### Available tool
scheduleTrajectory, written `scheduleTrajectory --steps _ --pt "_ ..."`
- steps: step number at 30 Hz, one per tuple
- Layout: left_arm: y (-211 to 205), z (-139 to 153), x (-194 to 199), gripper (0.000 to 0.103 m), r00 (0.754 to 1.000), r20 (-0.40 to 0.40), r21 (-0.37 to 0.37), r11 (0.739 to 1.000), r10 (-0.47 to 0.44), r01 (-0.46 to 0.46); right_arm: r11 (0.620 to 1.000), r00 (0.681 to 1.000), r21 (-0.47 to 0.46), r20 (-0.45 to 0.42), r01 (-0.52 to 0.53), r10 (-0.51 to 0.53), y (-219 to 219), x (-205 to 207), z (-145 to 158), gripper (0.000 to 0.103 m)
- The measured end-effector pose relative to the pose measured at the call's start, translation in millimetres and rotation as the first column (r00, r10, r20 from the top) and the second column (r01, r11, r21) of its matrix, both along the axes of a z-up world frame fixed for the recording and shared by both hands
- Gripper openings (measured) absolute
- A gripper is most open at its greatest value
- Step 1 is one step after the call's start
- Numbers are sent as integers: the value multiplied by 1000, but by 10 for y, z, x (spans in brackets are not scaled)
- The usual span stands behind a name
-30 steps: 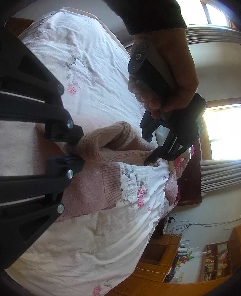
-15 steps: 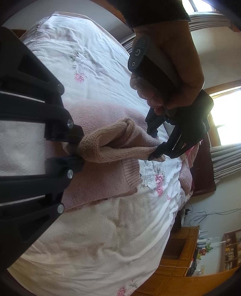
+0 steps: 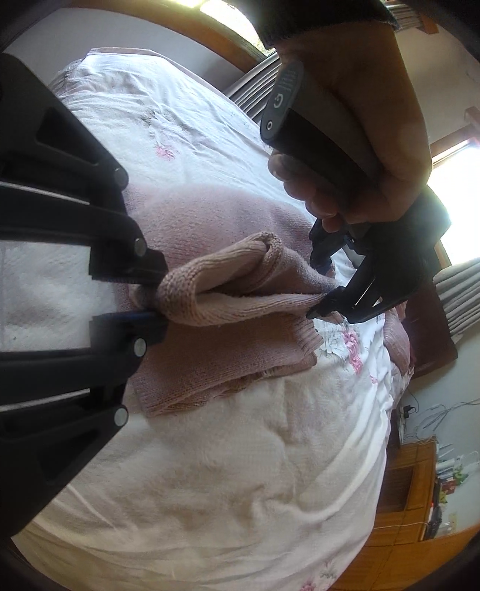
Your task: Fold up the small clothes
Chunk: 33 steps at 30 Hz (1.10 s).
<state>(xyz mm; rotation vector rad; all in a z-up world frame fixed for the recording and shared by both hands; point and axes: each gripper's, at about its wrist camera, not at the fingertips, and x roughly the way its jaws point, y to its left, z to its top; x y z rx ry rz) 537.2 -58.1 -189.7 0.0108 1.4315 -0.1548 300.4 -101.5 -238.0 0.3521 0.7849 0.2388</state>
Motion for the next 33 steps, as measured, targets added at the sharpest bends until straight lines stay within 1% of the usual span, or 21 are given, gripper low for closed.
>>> scheduleTrajectory --steps 2,6,9,13,14,15,16,17,18,19,20,21,22,23,24,25,26,29,31,32,33 --pt "-59 -17 -5 26 1000 -1 24 1000 4 -4 1000 1000 25 -3 -1 2 -45 -10 -35 10" --pt "-166 -34 -10 26 1000 13 97 995 -2 0 997 1000 83 -23 -4 6 -144 -14 -117 10" --pt "-216 -41 -23 27 1000 26 133 991 1 -5 993 999 120 -34 -4 8 -209 -19 -179 10" --pt "-261 -64 -51 30 999 48 137 990 15 -21 988 999 152 -44 0 7 -292 -17 -252 10" --pt "-292 -79 -80 32 998 56 133 991 14 -21 987 999 161 -51 2 7 -313 -15 -283 10" --pt "-324 -89 -108 36 998 67 126 992 10 -18 984 998 177 -57 2 8 -336 -28 -315 10" --pt "-341 -92 -133 39 997 79 110 994 10 -18 979 998 206 -64 -1 14 -369 -20 -354 11" --pt "-342 -80 -143 46 995 95 82 996 14 -21 968 997 251 -73 -8 27 -413 -6 -398 12" --pt "-328 -42 -166 52 993 116 37 999 18 -23 952 996 305 -78 -21 47 -461 12 -446 16" --pt "-312 4 -189 54 991 134 -1 1000 26 -26 935 995 352 -82 -31 64 -509 28 -486 18" --pt "-270 69 -206 58 988 153 -44 999 37 -30 921 993 388 -88 -40 81 -555 54 -520 22" --pt "-214 158 -248 64 984 175 -102 994 44 -27 905 990 422 -92 -55 103 -594 83 -543 29" --pt "-148 249 -292 66 979 197 -150 988 48 -18 883 987 465 -95 -68 127 -630 118 -562 37" --pt "-73 337 -338 69 974 219 -182 983 54 -14 855 984 512 -100 -78 149 -669 158 -579 50" --pt "15 426 -400 72 970 236 -223 975 58 -4 829 980 553 -104 -85 170 -703 199 -592 58" --pt "97 497 -466 73 968 243 -266 964 57 10 810 977 578 -103 -95 188 -728 243 -592 59" --pt "184 561 -535 75 967 249 -302 953 54 24 801 973 590 -106 -103 203 -740 299 -587 61" --pt "408 703 -778 84 961 276 -331 941 27 69 787 963 606 -125 -116 238 -752 485 -523 68" --pt "552 728 -925 84 960 279 -344 935 9 91 774 952 623 -157 -111 263 -736 589 -532 65" --pt "620 726 -988 84 961 276 -350 932 6 95 768 941 631 -182 -109 284 -722 664 -552 52" --pt "698 717 -1038 84 963 270 -360 928 8 94 768 931 630 -200 -116 304 -715 712 -560 18"
